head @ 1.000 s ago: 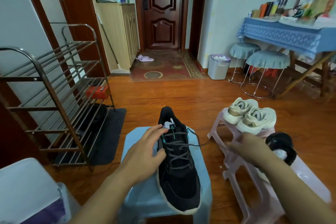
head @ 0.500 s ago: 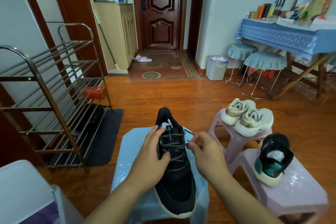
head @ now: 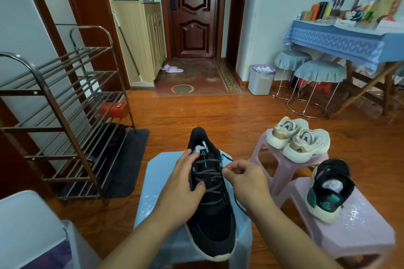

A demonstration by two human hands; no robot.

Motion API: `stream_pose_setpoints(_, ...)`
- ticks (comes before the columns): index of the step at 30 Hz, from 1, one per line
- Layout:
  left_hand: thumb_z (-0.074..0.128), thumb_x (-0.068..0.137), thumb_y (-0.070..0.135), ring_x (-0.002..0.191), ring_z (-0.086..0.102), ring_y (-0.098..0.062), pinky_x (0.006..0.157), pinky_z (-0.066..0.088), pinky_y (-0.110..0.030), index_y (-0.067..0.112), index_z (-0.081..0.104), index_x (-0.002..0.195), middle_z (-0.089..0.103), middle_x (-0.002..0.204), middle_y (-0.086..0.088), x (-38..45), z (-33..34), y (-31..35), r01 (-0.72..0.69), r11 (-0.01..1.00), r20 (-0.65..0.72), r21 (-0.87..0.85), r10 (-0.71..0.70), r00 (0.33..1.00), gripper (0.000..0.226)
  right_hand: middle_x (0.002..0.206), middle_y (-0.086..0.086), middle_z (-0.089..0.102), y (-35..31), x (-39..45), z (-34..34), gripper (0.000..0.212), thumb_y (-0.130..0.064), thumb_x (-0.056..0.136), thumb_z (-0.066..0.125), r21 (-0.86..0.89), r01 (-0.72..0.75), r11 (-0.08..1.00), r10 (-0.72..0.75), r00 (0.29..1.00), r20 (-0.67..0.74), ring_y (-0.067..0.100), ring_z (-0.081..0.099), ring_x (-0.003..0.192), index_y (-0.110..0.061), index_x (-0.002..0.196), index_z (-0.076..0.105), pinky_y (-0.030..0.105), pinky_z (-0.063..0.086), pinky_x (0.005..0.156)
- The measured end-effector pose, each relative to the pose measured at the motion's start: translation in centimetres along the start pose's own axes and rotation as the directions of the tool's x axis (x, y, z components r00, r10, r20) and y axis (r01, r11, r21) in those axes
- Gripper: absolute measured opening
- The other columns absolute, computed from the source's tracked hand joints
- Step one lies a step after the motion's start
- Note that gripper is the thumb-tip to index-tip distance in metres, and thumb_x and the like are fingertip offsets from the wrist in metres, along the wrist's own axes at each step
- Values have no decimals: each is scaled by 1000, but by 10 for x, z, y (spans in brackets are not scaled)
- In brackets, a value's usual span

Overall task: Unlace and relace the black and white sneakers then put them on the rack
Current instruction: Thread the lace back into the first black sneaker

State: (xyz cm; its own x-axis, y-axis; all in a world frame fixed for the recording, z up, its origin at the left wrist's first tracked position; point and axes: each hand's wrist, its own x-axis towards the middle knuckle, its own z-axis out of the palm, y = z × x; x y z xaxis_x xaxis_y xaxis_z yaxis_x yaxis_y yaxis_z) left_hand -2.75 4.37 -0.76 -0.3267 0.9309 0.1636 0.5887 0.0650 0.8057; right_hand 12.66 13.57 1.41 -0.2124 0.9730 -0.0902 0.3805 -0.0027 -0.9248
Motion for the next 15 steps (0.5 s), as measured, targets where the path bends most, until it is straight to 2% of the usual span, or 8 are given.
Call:
stream_pose_setpoints(10,61,98,28,147,13,10,117,25,-24,46,25,154,10,161,32,1,1,-1,-7,999,-1,39,7,1000,70,74,-5,65,-3,-4,-3,13,-24,89,74,-32,-11,999,11,1000,9,13,62,75,-25,77,72,29,47,66)
stream_pose_setpoints(13,61,98,27,147,13,10,115,25,-22,45,26,154,10,162,30,1,1,-1,-12,999,-4,42,12,1000,69,75,-3,68,-2,-3,0,12,-22,90,73,46,-37,998,38,999,-11,16,66,78,-23,78,72,37,56,73)
stream_pose_setpoints(15,62,98,27,146,13,10,119,29,-27,46,26,154,10,162,31,1,0,-2,-9,999,-1,35,9,1000,69,79,-1,71,-3,-3,2,11,-20,90,73,113,-66,991,68,998,-7,19,68,82,-22,79,72,39,58,77)
